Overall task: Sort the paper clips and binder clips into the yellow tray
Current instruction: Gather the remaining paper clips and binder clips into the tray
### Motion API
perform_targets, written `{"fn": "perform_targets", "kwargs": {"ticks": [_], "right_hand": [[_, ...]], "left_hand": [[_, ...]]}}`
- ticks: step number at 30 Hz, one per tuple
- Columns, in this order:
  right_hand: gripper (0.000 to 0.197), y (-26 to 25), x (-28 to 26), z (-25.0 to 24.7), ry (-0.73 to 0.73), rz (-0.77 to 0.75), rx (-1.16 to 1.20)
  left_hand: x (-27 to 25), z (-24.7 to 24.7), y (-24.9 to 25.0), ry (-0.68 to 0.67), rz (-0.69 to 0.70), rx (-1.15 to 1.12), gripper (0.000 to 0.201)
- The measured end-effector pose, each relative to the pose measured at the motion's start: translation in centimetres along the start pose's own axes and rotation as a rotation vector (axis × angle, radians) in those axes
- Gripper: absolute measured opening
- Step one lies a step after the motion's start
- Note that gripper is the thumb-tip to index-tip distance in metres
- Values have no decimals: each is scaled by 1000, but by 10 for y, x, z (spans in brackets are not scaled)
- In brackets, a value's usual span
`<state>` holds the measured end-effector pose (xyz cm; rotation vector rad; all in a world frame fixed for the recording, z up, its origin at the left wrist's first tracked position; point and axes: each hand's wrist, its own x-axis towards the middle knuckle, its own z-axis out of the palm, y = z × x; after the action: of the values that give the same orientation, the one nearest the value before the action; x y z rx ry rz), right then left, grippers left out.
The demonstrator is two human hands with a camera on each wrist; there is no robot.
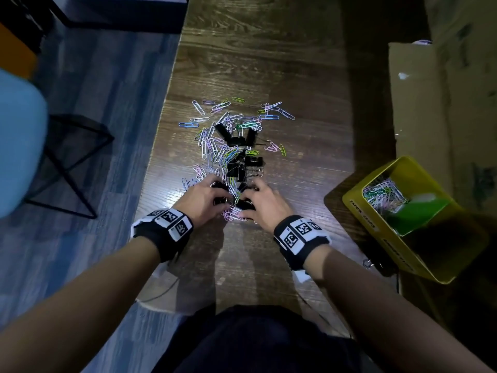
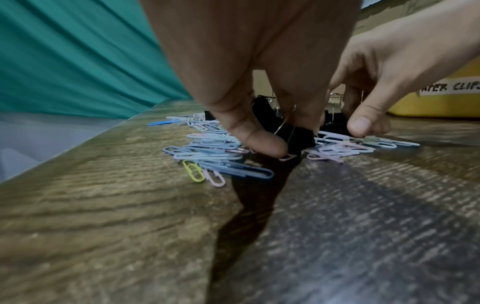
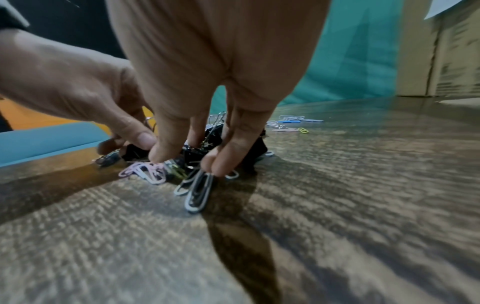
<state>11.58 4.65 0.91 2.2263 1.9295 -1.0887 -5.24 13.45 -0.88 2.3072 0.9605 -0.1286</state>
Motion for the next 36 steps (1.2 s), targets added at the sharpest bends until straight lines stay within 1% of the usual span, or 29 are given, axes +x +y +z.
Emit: {"fn": "perform_targets", "kwargs": {"ticks": [2, 5, 9, 12, 14, 16, 18, 20, 22, 24, 26, 28, 29, 30, 31, 32, 33, 35, 36], "right_hand": [[41, 3, -1, 0, 4, -18, 21], [35, 8, -4, -1, 30, -22, 46], [29, 13, -9, -8, 95, -32, 90], [25, 18, -8, -11, 157, -44, 127], [23, 23, -6, -12, 206, -43, 184], [22, 27, -5, -14, 276, -31, 267], [20, 33, -4, -18, 372, -9, 371], [20, 42, -1, -22, 454, 27, 426], [21, 51, 2, -26, 514, 74, 435], [21, 60, 6, -31, 576, 132, 414], [24, 69, 8, -35, 564, 210, 353], [32, 74, 8, -37, 475, 273, 295], [36, 75, 6, -37, 429, 285, 271], [41, 75, 3, -35, 396, 287, 235], [45, 74, -1, -33, 378, 290, 181], [46, 72, -5, -30, 370, 299, 113], [47, 68, -9, -26, 368, 324, 44], [48, 58, -15, -19, 367, 408, -35], [48, 53, -17, -15, 372, 438, -44]], "left_hand": [[0, 1, -2, 24, -1, -44, 19], [0, -3, -1, 68, 36, -103, 15], [1, -17, -1, 92, 26, -314, 10], [5, -36, -4, 106, -87, -524, 4], [14, -48, -10, 153, -130, -555, 3], [27, -56, -22, 192, -159, -489, 9], [40, -62, -32, 223, -199, -332, 16], [51, -65, -38, 233, -207, -157, 21], [57, -68, -39, 196, -180, -51, 22], [61, -69, -40, 149, -149, -13, 23], [58, -69, -40, 157, -127, -52, 29], [48, -65, -43, 241, -89, -93, 37], [40, -61, -43, 309, -75, -91, 36], [31, -55, -45, 383, -65, -73, 32], [23, -48, -44, 434, -55, -50, 24], [16, -40, -42, 447, -26, -33, 18], [10, -31, -40, 426, 22, -11, 17], [4, -12, -40, 300, 97, 77, 33], [5, -5, -42, 219, 80, 132, 43]]}}
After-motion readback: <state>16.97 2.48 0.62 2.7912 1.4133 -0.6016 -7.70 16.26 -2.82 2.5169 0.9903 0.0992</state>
